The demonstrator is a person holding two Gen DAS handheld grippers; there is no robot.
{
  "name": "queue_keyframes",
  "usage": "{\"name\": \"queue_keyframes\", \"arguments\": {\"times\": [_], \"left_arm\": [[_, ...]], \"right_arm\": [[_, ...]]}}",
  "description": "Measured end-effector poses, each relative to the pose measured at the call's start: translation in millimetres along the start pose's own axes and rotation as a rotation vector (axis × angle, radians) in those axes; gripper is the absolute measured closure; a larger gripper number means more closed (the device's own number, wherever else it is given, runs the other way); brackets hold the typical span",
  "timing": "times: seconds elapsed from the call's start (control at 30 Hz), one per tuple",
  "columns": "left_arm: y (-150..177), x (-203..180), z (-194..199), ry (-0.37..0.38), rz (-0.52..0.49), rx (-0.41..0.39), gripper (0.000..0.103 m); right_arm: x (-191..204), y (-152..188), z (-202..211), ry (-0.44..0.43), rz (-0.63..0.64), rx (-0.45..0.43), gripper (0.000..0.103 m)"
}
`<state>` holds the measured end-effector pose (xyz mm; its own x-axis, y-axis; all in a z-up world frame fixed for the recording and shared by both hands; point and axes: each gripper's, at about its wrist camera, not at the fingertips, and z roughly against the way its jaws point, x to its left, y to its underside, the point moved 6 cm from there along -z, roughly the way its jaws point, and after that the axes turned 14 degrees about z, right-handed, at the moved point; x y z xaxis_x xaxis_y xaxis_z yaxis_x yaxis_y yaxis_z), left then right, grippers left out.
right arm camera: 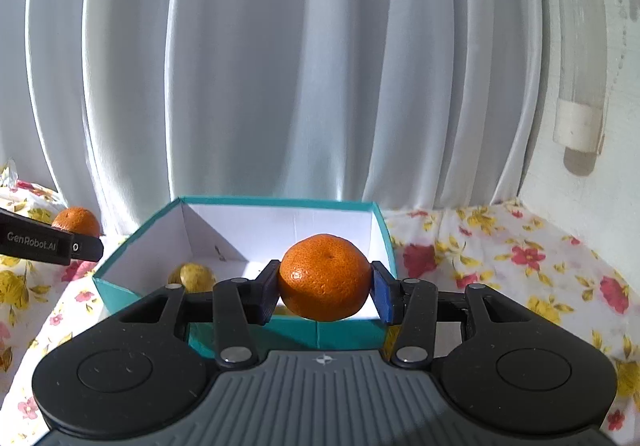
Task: Organize fruits
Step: 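Lift the mandarin into the box with the left tool while the right tool carries its mandarin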
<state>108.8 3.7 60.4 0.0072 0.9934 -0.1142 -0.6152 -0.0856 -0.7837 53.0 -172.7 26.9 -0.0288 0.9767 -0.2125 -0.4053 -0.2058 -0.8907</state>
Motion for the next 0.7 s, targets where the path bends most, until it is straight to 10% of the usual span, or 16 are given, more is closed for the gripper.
{"name": "queue_keyframes", "arguments": {"times": [0.7], "left_arm": [[12,7,-26,-0.034,0.036,0.057,0.057]], "right_arm": [[-3,-7,-11,0.025,-0.059,-0.027,0.056]]}}
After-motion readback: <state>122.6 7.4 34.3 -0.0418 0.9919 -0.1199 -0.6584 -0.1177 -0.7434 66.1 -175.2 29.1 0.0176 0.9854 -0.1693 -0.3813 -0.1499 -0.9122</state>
